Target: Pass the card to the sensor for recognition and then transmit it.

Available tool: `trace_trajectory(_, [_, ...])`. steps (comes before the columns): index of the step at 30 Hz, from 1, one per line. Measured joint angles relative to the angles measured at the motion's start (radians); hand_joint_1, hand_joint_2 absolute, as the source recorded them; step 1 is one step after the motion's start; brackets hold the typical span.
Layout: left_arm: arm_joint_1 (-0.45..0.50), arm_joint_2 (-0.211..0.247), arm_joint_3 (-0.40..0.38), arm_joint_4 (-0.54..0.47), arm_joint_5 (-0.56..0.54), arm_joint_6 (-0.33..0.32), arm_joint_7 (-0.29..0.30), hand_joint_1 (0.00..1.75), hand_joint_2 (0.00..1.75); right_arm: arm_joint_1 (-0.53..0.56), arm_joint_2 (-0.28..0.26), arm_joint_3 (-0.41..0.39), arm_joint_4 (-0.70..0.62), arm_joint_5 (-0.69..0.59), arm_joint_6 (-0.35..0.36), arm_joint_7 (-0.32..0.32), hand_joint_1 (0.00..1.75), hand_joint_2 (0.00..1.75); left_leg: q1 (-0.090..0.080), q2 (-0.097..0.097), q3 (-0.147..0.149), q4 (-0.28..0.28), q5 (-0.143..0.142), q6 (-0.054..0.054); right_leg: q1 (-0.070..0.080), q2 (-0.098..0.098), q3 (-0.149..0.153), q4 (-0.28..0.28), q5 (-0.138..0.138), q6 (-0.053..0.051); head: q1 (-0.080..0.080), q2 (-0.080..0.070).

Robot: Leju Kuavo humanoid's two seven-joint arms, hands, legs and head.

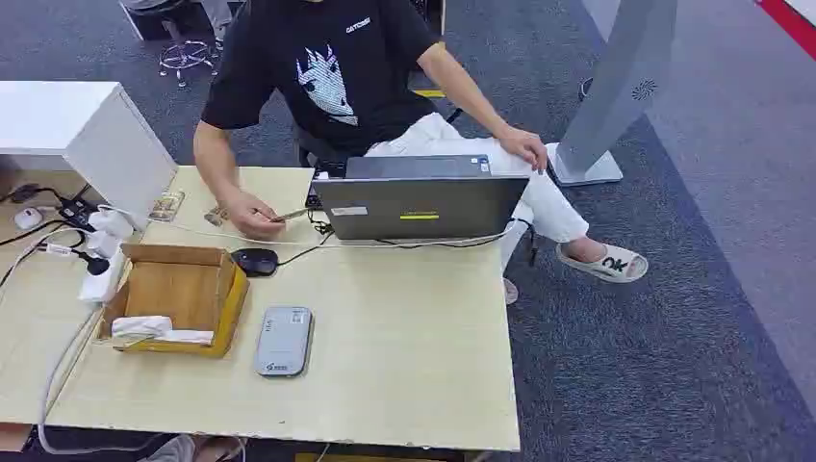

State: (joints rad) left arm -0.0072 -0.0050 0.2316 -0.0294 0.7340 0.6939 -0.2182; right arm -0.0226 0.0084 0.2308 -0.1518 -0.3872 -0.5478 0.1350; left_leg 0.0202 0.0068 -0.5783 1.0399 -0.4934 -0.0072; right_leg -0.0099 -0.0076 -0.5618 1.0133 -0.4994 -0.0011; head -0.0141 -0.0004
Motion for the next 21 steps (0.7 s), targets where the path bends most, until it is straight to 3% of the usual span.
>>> trace_trajectory(1, [0.003,-0.003,0.003,0.000,-0.025,-0.011,-0.022,0.00,1.75,0.000,0.000,0.000,0.000,0.000,0.005,-0.002,0.00,1.75,0.000,0.000,0.001,0.000,0.000,0.000,0.000,0.000,0.000,0.000,0.000,0.000,0.000,0.000])
trace_trajectory(2, [0.022,-0.053,0.023,-0.038,-0.094,-0.046,-0.084,0.00,1.75,0.000,0.000,0.000,0.000,0.001,0.018,-0.009,0.00,1.75,-0.001,0.001,0.001,0.001,0.000,0.000,-0.002,0.001,0.000,-0.001,0.000,0.001,0.000,0.000])
trace_trajectory(3, [0.077,-0.095,0.068,-0.175,-0.214,-0.056,-0.198,0.00,1.75,0.001,0.000,0.001,0.000,0.001,0.029,-0.016,0.00,1.75,-0.005,0.003,0.003,0.001,0.000,0.001,-0.006,0.004,-0.005,-0.001,0.001,0.002,0.001,0.000])
trace_trajectory(4, [0.119,-0.130,0.135,-0.353,-0.355,-0.044,-0.300,0.00,1.75,0.006,-0.002,0.002,0.000,0.001,0.034,-0.019,0.00,1.75,-0.008,0.003,0.001,0.001,0.002,0.003,-0.007,0.003,-0.007,0.000,0.001,0.002,-0.009,0.000])
trace_trajectory(5, [0.147,-0.164,0.200,-0.536,-0.444,-0.036,-0.344,0.00,1.75,0.007,-0.003,0.002,0.001,0.001,0.035,-0.019,0.00,1.75,-0.004,0.004,-0.002,0.001,0.003,0.004,-0.003,0.003,-0.009,0.000,0.001,0.003,-0.012,0.000])
trace_trajectory(6, [0.150,-0.190,0.284,-0.725,-0.509,-0.030,-0.363,0.00,1.75,0.006,-0.004,0.003,0.002,0.003,0.036,-0.019,0.00,1.75,0.001,0.001,-0.005,0.001,0.003,0.004,0.000,-0.001,-0.008,-0.001,0.002,0.003,0.000,0.000])
trace_trajectory(7, [0.154,-0.206,0.367,-0.879,-0.527,-0.029,-0.378,0.00,1.75,0.004,-0.004,0.005,0.002,0.003,0.037,-0.018,0.00,1.75,0.002,0.001,-0.006,0.002,0.000,0.000,0.002,0.000,-0.003,-0.001,0.004,0.001,0.020,0.000])
trace_trajectory(8, [0.153,-0.214,0.438,-0.997,-0.504,-0.028,-0.408,0.00,1.75,0.004,-0.004,0.006,0.002,0.003,0.040,-0.018,0.00,1.75,0.001,0.005,-0.007,0.001,0.000,0.000,0.001,0.003,-0.001,0.000,0.004,0.000,0.021,0.000])
trace_trajectory(10, [0.171,-0.222,0.546,-1.182,-0.459,-0.027,-0.467,0.00,1.75,0.007,-0.004,0.011,0.002,0.006,0.041,-0.017,0.00,1.75,-0.005,0.012,-0.004,-0.001,-0.001,0.001,-0.004,0.010,-0.001,0.001,0.003,0.001,-0.001,0.000])
trace_trajectory(11, [0.179,-0.242,0.580,-1.250,-0.450,-0.027,-0.478,0.00,1.75,0.009,-0.004,0.013,0.003,0.006,0.041,-0.015,0.00,1.75,-0.005,0.012,-0.004,-0.002,0.000,0.001,-0.004,0.010,-0.001,0.001,0.003,0.002,-0.007,0.000])
trace_trajectory(15, [0.217,-0.292,0.662,-1.407,-0.441,-0.029,-0.484,0.00,1.75,0.009,-0.008,0.019,0.004,0.006,0.041,-0.013,0.00,1.75,-0.003,0.007,-0.007,-0.001,-0.001,0.002,-0.003,0.006,0.000,-0.001,0.002,0.003,-0.001,0.000])
trace_trajectory(21, [0.225,-0.313,0.718,-1.518,-0.441,-0.031,-0.484,0.00,1.75,0.005,-0.008,0.022,0.004,0.006,0.046,-0.013,0.00,1.75,-0.004,0.004,-0.007,-0.001,-0.002,0.003,-0.003,0.003,0.002,-0.001,0.001,0.005,-0.001,0.000])
